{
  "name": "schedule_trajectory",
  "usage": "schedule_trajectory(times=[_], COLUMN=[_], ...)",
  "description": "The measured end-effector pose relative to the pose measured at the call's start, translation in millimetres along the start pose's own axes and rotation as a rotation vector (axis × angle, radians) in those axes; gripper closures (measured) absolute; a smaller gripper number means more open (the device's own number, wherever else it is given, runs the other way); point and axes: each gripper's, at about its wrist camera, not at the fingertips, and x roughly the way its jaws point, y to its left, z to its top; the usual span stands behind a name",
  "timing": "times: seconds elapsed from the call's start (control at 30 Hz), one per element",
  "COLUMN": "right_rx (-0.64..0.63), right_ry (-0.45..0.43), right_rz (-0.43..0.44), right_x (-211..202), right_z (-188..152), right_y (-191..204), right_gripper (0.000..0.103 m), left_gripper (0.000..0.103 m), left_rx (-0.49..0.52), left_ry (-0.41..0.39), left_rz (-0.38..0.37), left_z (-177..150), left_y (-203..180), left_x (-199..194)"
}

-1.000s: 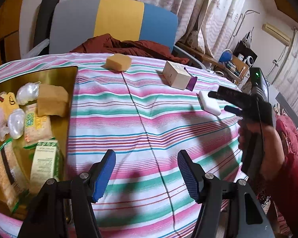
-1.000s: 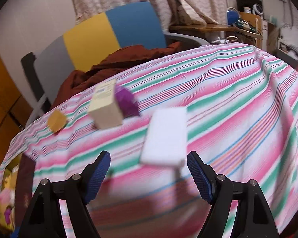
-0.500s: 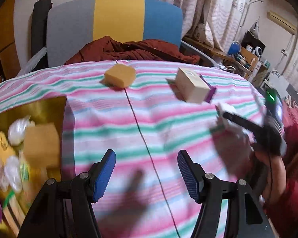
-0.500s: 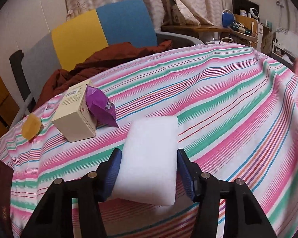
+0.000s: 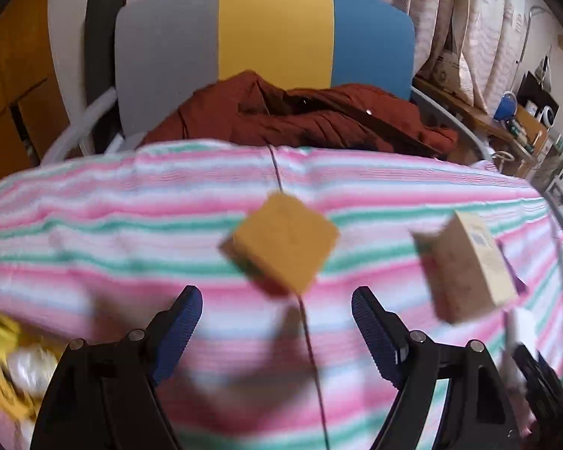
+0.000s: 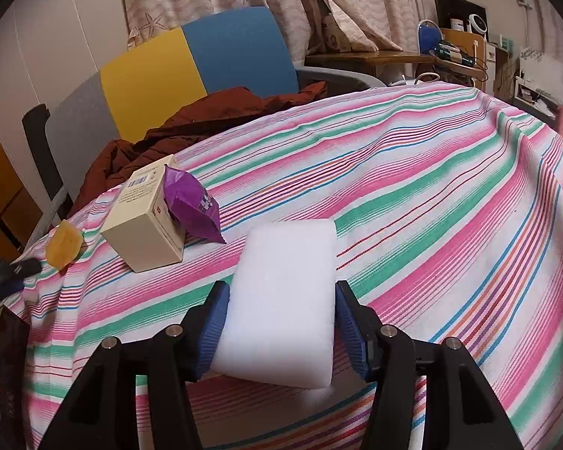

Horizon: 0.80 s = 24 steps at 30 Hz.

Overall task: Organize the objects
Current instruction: 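Grasp the small yellow sponge with the left tool while the right tool holds the foam block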

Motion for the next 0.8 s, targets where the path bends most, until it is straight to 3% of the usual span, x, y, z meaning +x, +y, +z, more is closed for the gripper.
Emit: schedule_trajectory(times=[0.17,0.3,0.4,0.53,0.63,0.8], right_rx=[0.015,0.019,0.021,0.024,0.022,0.022], right_ry=[-0.008,-0.013,-0.015,-0.018,-0.020,-0.023], right_rz=[0.017,0.023,0.026,0.029,0.027,0.028], right_x=[0,-1,-1,-2,-2,-2], right_z=[-1,-1,-2,-3,-3,-3], right_y=[-3,-3,-4,-6,-5,-5], right_gripper=[0.045,0.045,0.045,0.045,0.045,0.045], left_gripper=[0.017,0.017,0.035,0.043,0.046,0.065], left_rx=[0.117,0.149,0.157,0.142,0.068,-0.006], left_ry=[-0.050,-0.044,-0.048,-0.057,-0.051,-0.045], left_rz=[0.062,0.045,0.029,0.024,-0.009,-0.069], left_z=[12,10,7,3,-2,-23], left_y=[-8,-11,-14,-16,-10,-7], left_x=[23,37,42,41,38,28])
